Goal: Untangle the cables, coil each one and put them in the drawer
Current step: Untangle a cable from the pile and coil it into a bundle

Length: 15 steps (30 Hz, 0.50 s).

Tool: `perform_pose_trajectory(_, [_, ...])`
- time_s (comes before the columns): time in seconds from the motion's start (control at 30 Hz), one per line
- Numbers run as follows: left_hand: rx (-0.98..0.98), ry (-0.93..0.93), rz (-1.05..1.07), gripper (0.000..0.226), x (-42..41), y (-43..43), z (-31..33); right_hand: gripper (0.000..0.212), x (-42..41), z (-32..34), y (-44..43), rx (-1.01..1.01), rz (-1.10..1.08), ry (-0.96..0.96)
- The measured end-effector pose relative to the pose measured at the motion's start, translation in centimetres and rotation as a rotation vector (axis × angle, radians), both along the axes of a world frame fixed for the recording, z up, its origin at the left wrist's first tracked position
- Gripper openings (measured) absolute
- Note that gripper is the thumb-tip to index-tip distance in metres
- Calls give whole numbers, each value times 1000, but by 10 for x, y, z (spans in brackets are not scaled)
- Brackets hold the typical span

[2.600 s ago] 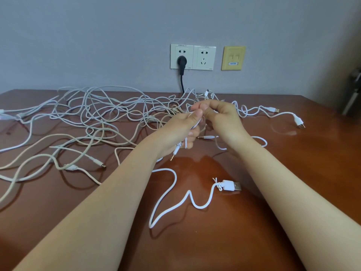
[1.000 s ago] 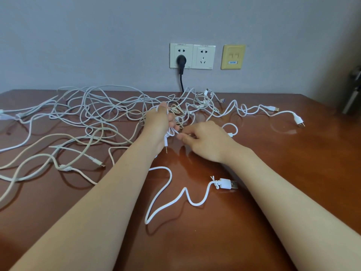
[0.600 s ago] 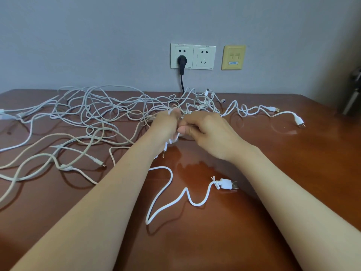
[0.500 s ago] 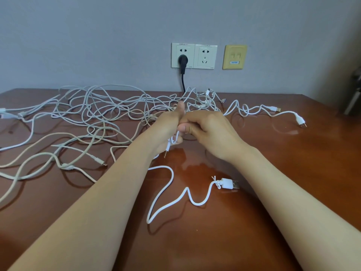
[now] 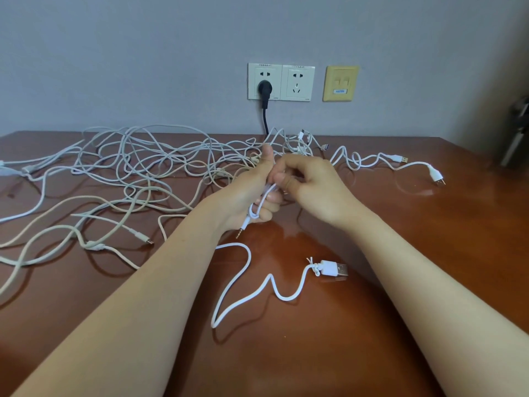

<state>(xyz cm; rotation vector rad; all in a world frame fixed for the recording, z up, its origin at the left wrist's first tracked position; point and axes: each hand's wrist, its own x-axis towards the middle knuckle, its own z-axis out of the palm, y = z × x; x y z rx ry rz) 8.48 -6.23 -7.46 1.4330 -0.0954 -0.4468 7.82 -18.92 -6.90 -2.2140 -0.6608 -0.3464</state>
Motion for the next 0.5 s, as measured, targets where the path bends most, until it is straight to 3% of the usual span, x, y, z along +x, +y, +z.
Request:
perform_pose_trajectory(0.13, [-25, -20, 94, 36, 1, 0, 3, 28, -1, 7, -3, 362, 145, 229])
perform_pose_trajectory(0.27, [-98, -21, 149, 31, 4, 5, 2, 25, 4, 10, -7, 532, 157, 372])
perform_pose_trajectory(0.37, [-23, -90, 170, 37, 5, 6, 4, 19, 5, 10, -10, 560, 208, 451])
perform_pose_trajectory(0.5, [115, -116, 74, 54, 3, -1, 1, 28, 3, 7, -8, 478, 188, 390])
